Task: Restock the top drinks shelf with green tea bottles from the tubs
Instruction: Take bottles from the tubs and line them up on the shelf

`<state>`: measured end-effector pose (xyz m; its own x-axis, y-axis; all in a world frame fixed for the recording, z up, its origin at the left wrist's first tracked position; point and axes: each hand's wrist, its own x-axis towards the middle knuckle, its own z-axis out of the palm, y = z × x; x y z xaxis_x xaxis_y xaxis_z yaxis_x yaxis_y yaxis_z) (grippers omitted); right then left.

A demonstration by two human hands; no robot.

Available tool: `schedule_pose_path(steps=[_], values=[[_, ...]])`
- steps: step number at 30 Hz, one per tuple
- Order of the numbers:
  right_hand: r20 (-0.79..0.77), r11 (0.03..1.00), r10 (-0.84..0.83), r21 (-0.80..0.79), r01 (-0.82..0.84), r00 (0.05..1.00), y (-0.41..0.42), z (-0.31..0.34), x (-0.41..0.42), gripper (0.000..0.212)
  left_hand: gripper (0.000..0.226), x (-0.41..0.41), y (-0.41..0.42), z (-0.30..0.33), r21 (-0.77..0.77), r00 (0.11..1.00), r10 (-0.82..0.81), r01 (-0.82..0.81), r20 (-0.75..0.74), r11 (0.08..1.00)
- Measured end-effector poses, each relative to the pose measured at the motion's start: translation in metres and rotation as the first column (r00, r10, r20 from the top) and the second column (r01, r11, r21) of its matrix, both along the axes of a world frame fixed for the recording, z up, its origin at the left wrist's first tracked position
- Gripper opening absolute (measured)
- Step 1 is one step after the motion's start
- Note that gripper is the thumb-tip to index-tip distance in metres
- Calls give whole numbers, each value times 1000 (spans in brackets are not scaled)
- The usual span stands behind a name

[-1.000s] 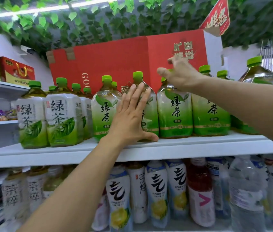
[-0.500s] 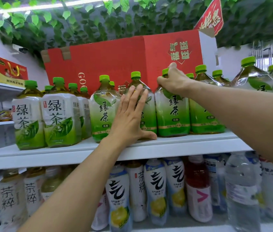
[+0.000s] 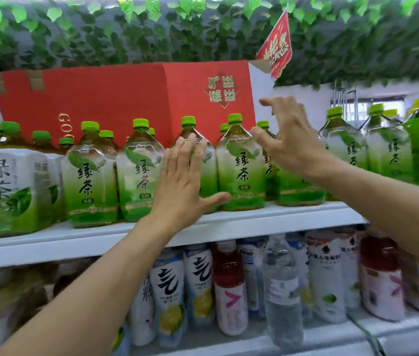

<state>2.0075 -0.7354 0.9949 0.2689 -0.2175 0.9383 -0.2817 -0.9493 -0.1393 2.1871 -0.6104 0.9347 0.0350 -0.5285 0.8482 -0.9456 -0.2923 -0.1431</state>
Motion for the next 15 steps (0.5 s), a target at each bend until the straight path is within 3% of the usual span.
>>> schedule_pose_path(steps=[2,4,7,10,15], values=[[-39,991,-47,125,51,998,-31,12,-31,70,115,-21,-25,5,8,999,-30,30,16,1000],[-268,977,-24,196,79,963,-55,17,-52,93,115,-34,-46,15,35,999,3,-5,36,999],[-591,967,-30,187,173,806,-77,12,-60,118,113,-40,-64,28,107,992,119,-122,36,987],[-584,976,-33,158,153,811,-90,8,-56,124,115,-42,-72,30,125,979,201,-203,33,971],[-558,985,18,150,80,830,-97,7,-44,125,119,-43,-76,29,85,978,208,-207,4,975]])
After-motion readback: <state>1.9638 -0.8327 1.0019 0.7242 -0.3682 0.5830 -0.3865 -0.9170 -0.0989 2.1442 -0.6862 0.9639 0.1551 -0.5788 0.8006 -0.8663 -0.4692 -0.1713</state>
